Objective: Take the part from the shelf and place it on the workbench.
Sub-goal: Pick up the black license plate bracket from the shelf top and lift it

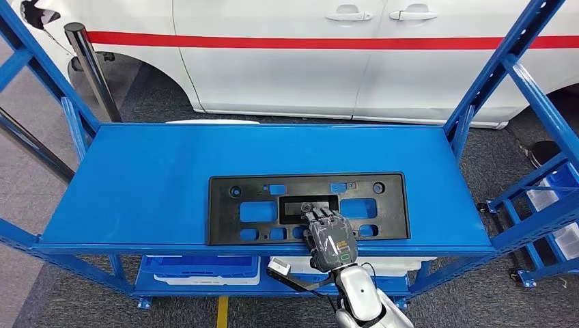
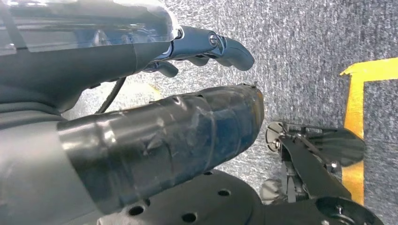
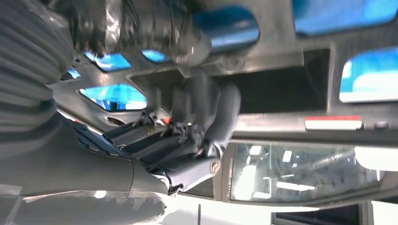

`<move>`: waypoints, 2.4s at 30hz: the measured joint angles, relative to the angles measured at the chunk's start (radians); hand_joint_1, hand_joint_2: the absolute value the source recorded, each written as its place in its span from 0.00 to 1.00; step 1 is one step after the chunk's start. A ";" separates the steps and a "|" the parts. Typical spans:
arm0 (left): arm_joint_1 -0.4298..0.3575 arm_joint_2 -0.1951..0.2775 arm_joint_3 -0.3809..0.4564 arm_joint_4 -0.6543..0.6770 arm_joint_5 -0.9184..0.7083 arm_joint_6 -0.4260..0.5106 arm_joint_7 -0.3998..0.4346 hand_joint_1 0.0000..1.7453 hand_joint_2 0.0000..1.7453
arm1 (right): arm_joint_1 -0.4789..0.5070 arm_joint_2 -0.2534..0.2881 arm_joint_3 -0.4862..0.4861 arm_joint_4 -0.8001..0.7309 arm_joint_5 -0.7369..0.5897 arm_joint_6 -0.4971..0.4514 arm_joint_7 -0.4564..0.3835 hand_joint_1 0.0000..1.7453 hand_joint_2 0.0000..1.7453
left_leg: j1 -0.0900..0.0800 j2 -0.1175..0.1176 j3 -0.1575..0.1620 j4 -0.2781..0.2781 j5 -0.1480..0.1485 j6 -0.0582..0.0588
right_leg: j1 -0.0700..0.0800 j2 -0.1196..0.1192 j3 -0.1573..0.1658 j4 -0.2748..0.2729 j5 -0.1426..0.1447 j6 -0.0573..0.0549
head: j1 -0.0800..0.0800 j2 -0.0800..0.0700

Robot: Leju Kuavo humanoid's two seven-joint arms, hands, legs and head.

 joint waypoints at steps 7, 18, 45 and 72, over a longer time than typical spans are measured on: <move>-0.003 -0.001 0.001 0.000 -0.003 -0.002 0.000 0.00 0.00 | -0.017 0.012 -0.001 0.002 0.017 -0.022 -0.005 0.00 1.00 | -0.001 0.000 0.017 0.009 -0.028 -0.038 | 0.001 0.003 0.047 -0.124 0.063 -0.031 | 0.000 0.000; 0.000 -0.002 0.002 0.000 -0.010 -0.006 0.001 0.00 0.00 | -0.019 0.022 -0.001 0.002 0.032 -0.033 -0.003 0.00 1.00 | -0.004 -0.002 0.005 0.021 -0.014 -0.032 | 0.009 0.005 0.055 -0.119 0.056 -0.039 | -0.001 0.000; 0.001 -0.004 0.018 0.000 -0.010 -0.020 -0.011 0.00 0.00 | -0.047 0.028 0.000 0.019 -0.305 0.166 -0.168 0.00 0.00 | 0.002 -0.003 -0.112 0.247 -0.103 -0.045 | 0.007 0.002 0.055 -0.124 0.055 -0.052 | -0.001 0.000; -0.005 -0.011 0.032 0.000 -0.029 -0.040 -0.004 0.00 0.00 | -0.047 0.038 0.020 -0.008 -0.068 -0.091 -0.095 0.00 0.00 | 0.005 -0.006 -0.079 0.179 -0.110 -0.052 | -0.003 0.000 0.043 -0.123 0.060 -0.046 | -0.001 0.000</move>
